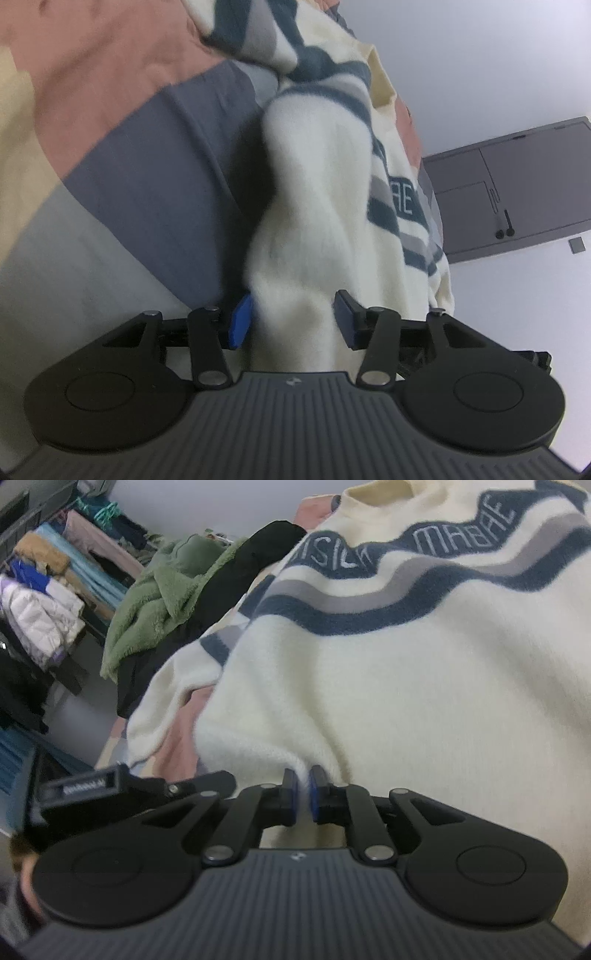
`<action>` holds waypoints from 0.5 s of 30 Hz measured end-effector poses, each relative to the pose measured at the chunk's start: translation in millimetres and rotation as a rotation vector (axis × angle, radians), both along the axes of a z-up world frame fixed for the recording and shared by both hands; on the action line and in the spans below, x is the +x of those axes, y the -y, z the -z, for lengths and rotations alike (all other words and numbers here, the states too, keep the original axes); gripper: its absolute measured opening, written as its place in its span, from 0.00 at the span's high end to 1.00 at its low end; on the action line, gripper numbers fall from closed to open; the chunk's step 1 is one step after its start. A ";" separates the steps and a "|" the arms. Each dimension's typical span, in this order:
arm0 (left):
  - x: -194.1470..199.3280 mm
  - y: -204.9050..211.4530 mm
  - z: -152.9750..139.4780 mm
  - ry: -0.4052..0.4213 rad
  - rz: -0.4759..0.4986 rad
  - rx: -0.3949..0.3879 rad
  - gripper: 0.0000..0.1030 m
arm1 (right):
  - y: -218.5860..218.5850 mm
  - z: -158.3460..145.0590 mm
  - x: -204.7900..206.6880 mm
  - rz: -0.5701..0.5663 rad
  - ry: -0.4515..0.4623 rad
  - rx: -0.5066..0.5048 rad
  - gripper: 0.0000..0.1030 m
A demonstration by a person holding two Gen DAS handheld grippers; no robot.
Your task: Fold large clothes
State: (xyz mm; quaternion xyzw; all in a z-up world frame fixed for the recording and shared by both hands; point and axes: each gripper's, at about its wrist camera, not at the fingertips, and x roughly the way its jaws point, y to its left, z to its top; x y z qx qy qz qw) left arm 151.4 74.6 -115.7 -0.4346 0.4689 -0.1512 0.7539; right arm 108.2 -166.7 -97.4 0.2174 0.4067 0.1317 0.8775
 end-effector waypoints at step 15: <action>-48.9 -33.0 -72.1 0.274 -0.146 -0.143 0.92 | -20.0 -43.2 -35.2 -0.097 0.265 0.033 0.87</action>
